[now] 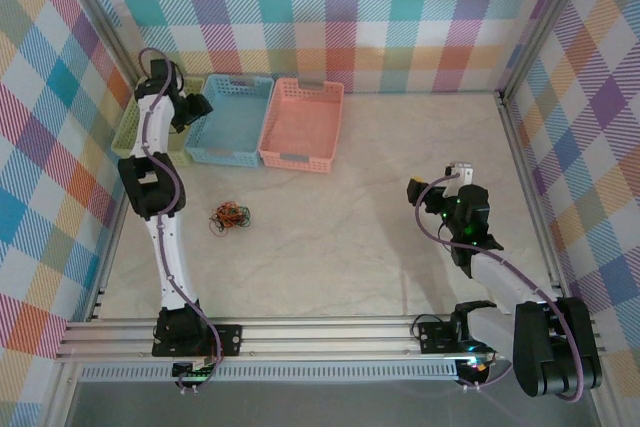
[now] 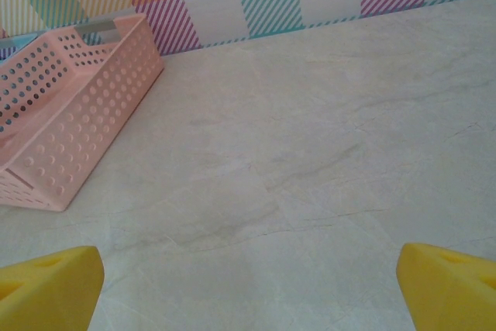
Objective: Untangle the cables
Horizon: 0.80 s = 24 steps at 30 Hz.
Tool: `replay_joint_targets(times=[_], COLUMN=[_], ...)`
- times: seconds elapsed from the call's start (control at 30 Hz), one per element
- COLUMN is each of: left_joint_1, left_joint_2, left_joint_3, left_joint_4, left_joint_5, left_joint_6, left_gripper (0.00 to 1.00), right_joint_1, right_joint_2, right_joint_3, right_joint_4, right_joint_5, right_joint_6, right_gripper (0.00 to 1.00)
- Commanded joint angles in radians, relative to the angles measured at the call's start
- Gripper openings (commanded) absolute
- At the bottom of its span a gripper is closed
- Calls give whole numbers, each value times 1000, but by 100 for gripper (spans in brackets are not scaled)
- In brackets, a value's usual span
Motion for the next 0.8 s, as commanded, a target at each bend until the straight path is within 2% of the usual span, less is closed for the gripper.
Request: replay_joint_targets(times=[0.0,0.23,0.53,0.77], left_joint_1=[-61,-155,-244,-345], left_joint_2=[27,24,-3,-17], left_joint_3=[32,36,4,-29], left_joint_4=[-49,-77,-81,-61], left_joint_5=[15,-23,1,13], left_joint_6=[0,14,4,-12], left_gripper=[65,65,58,59], right_joint_1=[5,5,5,5], right_joint_2=[4,9,20,19], right_joint_3=[29,33,40,39], right_joint_4=[15,14,12,13], right_joint_5=[-11,-14,-17,-16], right_joint_6=[-18,-15,-12,-11], right_gripper=[97,97,97,98])
